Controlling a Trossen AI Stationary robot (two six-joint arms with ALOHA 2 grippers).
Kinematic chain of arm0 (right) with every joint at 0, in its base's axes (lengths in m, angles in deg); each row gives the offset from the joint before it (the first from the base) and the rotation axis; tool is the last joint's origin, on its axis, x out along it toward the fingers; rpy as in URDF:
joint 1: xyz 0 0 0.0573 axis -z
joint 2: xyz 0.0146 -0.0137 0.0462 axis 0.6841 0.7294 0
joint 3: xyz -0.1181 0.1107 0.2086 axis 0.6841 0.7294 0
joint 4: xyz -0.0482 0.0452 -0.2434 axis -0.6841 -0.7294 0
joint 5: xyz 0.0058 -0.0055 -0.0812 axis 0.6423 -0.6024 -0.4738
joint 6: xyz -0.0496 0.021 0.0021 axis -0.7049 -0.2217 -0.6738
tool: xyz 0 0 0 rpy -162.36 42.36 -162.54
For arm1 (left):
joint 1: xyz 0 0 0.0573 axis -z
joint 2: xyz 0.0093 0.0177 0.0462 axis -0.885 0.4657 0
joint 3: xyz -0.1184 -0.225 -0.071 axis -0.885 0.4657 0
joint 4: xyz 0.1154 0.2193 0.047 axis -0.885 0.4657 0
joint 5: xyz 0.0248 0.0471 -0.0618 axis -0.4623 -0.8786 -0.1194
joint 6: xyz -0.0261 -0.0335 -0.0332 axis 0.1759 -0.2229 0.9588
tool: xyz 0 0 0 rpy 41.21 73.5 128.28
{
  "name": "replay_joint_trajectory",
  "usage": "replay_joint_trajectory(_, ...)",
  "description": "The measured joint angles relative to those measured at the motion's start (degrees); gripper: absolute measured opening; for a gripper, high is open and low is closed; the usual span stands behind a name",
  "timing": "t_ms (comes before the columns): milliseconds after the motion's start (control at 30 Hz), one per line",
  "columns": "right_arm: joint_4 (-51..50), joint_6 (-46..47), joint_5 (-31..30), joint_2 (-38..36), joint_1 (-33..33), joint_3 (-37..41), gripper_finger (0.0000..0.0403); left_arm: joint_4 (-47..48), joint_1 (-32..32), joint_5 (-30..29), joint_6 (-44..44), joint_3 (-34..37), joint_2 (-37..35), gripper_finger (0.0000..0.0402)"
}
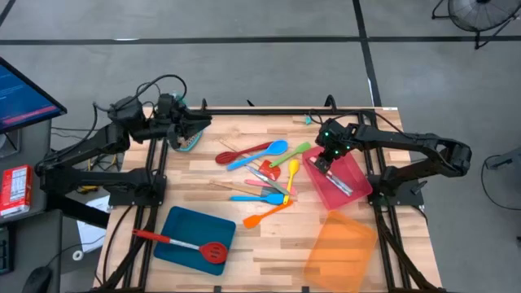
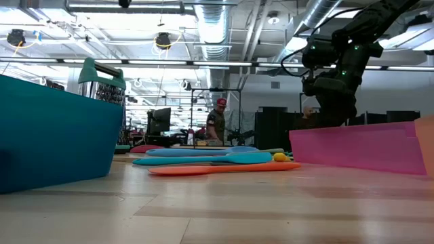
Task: Pick & Place Kitchen Items
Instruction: Put the blue serving spoon into the blue bin
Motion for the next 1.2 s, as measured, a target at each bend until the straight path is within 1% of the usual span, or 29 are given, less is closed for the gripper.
replay_joint_trajectory(67,-0.8,1.4,0.3,-0.2,-0.3,-1.0,0.0203,3.3,0.0,-1.2,-0.6,0.0,0.0,0.0141)
replay_joint_trajectory(133,-2.3,1.9,1.9,-0.2,-1.0,-3.2,0.0232,5.6,0.0,-1.3,-2.7,0.0,0.5,0.0144)
replay_joint_trajectory(200,-5.4,1.7,3.3,-0.6,-1.8,-6.0,0.0252,7.5,0.1,-1.5,-5.2,0.0,1.0,0.0151)
replay_joint_trajectory(267,-8.0,1.5,3.5,-0.6,-3.3,-9.6,0.0262,7.0,0.6,-1.5,-8.1,0.0,2.1,0.0163)
replay_joint_trajectory(367,-12.1,1.0,3.6,-1.6,-5.7,-14.9,0.0264,7.0,1.7,-1.5,-11.1,0.0,4.8,0.019)
replay_joint_trajectory(533,-12.5,0.5,3.7,-6.6,-11.3,-22.9,0.0265,7.1,4.9,-1.7,-16.8,0.0,12.5,0.0245)
replay_joint_trajectory(667,-12.4,2.9,3.2,-12.5,-15.3,-28.6,0.0265,7.2,6.2,-5.7,-17.9,0.0,20.0,0.0271)
replay_joint_trajectory(800,-12.4,6.5,2.5,-18.8,-18.4,-31.6,0.0265,7.0,6.1,-10.9,-18.1,0.0,27.3,0.0274)
replay_joint_trajectory(967,-12.5,9.7,-3.3,-25.8,-22.7,-31.4,0.0265,5.6,6.5,-13.9,-20.0,0.0,37.6,0.0265)
replay_joint_trajectory(1100,-12.6,11.6,-7.6,-29.2,-25.5,-30.3,0.0265,-1.4,6.6,-16.3,-20.8,0.0,44.6,0.0259)
replay_joint_trajectory(1200,-13.0,13.1,-9.9,-30.6,-27.0,-29.6,0.0265,-7.7,6.6,-20.4,-23.5,0.0,48.3,0.0256)
